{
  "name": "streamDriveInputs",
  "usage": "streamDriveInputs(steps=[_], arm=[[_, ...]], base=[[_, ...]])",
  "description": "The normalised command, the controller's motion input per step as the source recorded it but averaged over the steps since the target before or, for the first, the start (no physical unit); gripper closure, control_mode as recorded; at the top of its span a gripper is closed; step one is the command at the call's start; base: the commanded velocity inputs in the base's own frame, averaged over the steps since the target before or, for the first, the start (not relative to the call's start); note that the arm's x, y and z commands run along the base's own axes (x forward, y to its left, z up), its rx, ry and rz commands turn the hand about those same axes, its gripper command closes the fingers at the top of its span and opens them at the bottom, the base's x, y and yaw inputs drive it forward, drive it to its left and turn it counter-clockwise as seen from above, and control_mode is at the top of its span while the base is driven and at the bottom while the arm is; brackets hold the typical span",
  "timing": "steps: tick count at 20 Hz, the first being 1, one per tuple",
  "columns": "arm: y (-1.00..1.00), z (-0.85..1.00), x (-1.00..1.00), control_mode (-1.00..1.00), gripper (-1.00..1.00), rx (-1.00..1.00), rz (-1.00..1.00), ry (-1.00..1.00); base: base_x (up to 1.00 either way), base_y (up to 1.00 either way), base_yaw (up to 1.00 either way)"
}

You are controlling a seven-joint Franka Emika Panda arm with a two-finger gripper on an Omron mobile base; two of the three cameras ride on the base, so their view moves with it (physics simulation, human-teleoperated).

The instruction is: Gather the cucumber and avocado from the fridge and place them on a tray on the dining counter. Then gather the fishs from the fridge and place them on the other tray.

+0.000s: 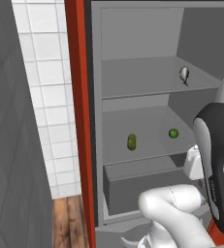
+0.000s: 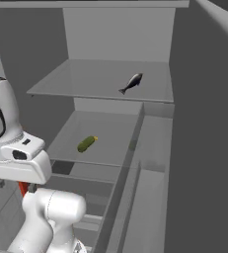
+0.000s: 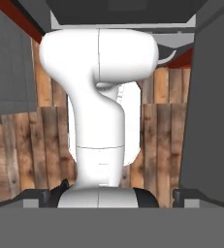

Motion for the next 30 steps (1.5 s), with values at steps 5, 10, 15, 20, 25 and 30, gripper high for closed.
streamDriveInputs(steps=[5,10,15,20,25,30], arm=[[-0.03,0.0,0.06,-1.0,-1.0,0.0,0.0,-0.01],[-0.22,0.74,0.0,-1.0,-1.0,0.0,0.0,-0.22],[-0.18,0.81,0.0,-1.0,-1.0,0.0,0.0,-0.31],[-0.12,0.24,0.07,-1.0,-1.0,0.01,0.0,-0.31],[0.0,0.04,0.36,-1.0,-1.0,0.04,0.0,-0.19],[-0.02,0.23,0.58,-1.0,-1.0,0.03,-0.03,-0.06]], base=[[0.12,-0.01,0.0],[0.0,0.0,0.0],[0.0,0.0,0.0],[0.0,0.0,0.0],[0.0,0.0,0.0],[0.0,0.0,0.0]])
